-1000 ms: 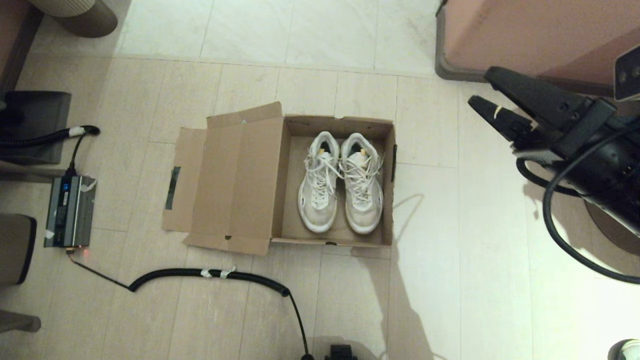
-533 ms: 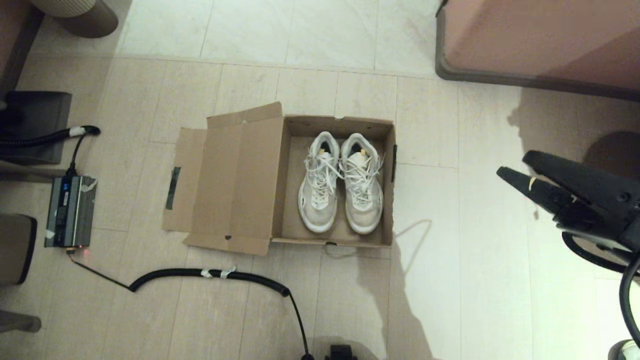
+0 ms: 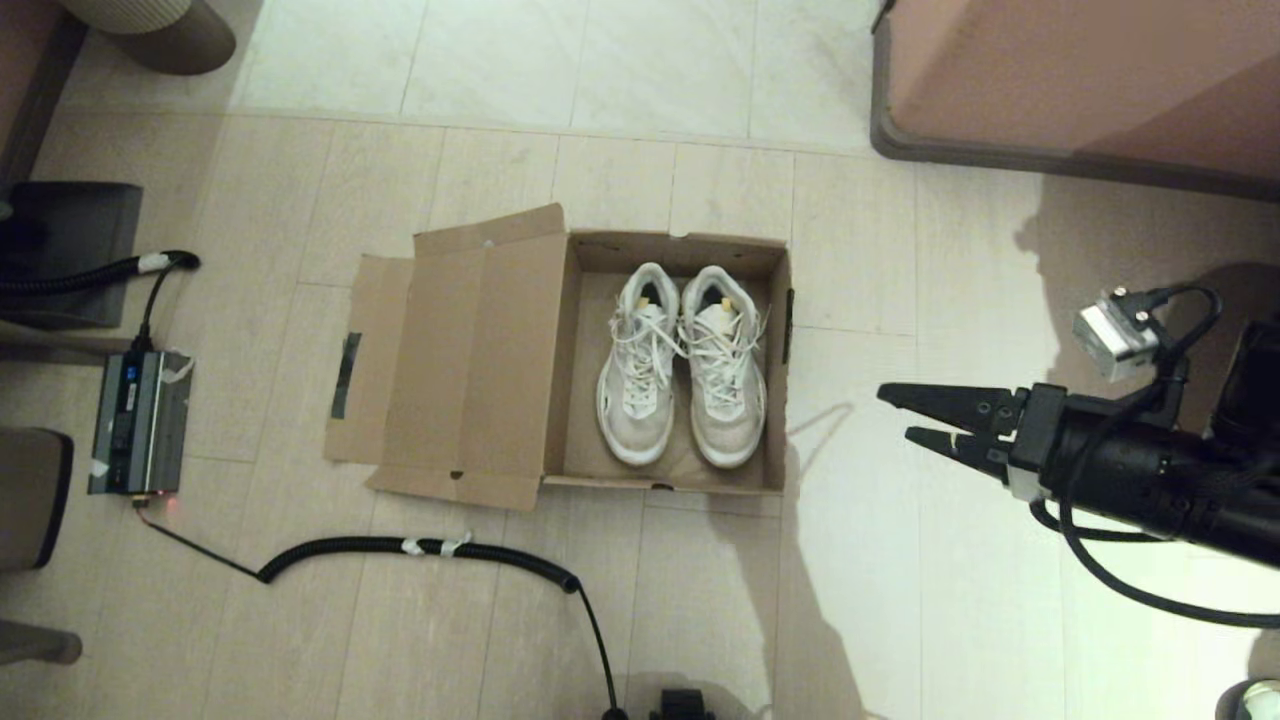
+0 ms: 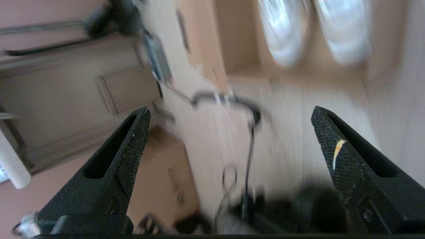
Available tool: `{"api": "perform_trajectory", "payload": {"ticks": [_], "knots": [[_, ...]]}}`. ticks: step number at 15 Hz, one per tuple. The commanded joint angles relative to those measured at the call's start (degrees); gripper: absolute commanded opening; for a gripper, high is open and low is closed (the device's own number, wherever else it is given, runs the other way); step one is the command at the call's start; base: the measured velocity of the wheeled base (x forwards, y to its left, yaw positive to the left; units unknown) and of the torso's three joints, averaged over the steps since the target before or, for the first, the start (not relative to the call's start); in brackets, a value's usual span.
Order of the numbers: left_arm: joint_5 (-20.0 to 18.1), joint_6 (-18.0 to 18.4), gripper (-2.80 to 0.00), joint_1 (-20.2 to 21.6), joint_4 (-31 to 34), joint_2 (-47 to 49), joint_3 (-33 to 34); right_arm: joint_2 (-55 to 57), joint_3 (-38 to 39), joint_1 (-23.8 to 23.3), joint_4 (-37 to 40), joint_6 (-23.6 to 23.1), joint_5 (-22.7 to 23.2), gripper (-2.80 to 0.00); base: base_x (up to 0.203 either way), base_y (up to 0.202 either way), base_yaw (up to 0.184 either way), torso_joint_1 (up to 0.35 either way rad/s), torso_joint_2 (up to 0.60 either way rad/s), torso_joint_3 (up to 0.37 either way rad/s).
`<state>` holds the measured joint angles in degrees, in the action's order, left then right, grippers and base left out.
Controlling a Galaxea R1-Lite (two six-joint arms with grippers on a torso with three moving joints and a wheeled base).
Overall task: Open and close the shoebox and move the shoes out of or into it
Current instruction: Put the shoes out of the shoe box
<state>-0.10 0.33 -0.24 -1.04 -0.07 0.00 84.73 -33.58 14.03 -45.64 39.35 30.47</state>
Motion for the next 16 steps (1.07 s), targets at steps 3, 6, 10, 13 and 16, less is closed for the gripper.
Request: {"api": "perform_trajectory", "payload": {"ticks": [3, 6, 10, 13, 16], "knots": [[0.0, 0.0, -2.80, 0.0, -0.1, 0.0, 0.4, 5.9, -7.4, 0.4, 0.3, -1.3, -2.2, 0.00, 0.000, 0.000, 0.000, 0.000, 0.00, 0.000], [0.0, 0.0, -2.80, 0.0, 0.0, 0.0, 0.4, 12.8, -27.8, 1.8, 31.7, -7.7, -7.5, 0.00, 0.000, 0.000, 0.000, 0.000, 0.00, 0.000], [0.0, 0.0, -2.80, 0.0, 0.0, 0.0, 0.4, 27.4, -44.5, 12.1, 40.2, -14.9, -23.6, 0.00, 0.000, 0.000, 0.000, 0.000, 0.00, 0.000], [0.0, 0.0, -2.80, 0.0, 0.0, 0.0, 0.4, 37.2, -57.3, 17.3, 41.5, -19.6, -37.4, 0.00, 0.000, 0.000, 0.000, 0.000, 0.00, 0.000], [0.0, 0.0, -2.80, 0.0, 0.0, 0.0, 0.4, 44.0, -70.3, 20.4, 41.8, -20.4, -44.9, 0.00, 0.000, 0.000, 0.000, 0.000, 0.00, 0.000]]}}
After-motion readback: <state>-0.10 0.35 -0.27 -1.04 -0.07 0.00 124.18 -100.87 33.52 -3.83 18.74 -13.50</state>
